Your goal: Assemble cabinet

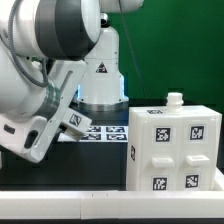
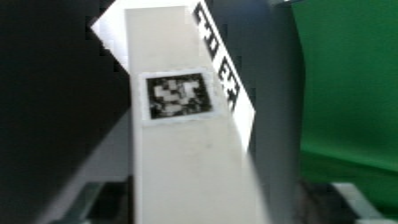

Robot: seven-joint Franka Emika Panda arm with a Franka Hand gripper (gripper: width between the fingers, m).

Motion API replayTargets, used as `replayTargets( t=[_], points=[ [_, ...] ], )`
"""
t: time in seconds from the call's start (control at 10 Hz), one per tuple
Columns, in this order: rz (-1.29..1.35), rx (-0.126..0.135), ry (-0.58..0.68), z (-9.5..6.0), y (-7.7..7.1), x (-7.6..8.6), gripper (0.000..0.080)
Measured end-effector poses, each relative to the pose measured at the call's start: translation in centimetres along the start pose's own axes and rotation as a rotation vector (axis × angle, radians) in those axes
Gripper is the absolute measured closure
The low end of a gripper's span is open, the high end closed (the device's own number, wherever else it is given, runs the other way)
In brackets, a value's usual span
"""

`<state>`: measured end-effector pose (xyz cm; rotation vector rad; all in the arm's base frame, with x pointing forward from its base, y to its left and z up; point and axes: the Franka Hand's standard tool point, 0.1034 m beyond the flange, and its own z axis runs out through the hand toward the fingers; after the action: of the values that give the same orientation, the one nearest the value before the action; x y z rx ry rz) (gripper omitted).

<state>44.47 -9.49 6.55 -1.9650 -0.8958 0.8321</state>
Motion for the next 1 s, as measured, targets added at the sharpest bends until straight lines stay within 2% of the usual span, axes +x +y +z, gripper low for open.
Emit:
replayTargets(
  t=[0.1, 0.2, 0.3, 0.4, 0.6, 0.7, 0.8, 0.9, 1.0],
  points=[
    [0.000, 0.000, 0.000, 0.0, 0.0, 0.0, 0.0222],
    [0.000, 0.000, 0.001, 0.0, 0.0, 0.0, 0.0222],
    [0.001, 0.001, 0.001, 0.0, 0.0, -0.1, 0.0060],
    [0.001, 0.001, 0.001, 0.0, 0.0, -0.1, 0.0018],
    [0.002, -0.001, -0.003, 0.0, 0.1, -0.3, 0.0003],
    [0.009, -0.012, -0.018, -0.2, 0.2, -0.6, 0.0003],
    [0.022, -0.047, -0.046, -0.6, 0.1, -0.5, 0.0002],
    [0.056, -0.102, -0.086, -1.2, -0.2, -0.2, 0.0002],
    [0.128, -0.170, -0.136, -1.7, -0.4, 0.8, 0.0002]
  ],
)
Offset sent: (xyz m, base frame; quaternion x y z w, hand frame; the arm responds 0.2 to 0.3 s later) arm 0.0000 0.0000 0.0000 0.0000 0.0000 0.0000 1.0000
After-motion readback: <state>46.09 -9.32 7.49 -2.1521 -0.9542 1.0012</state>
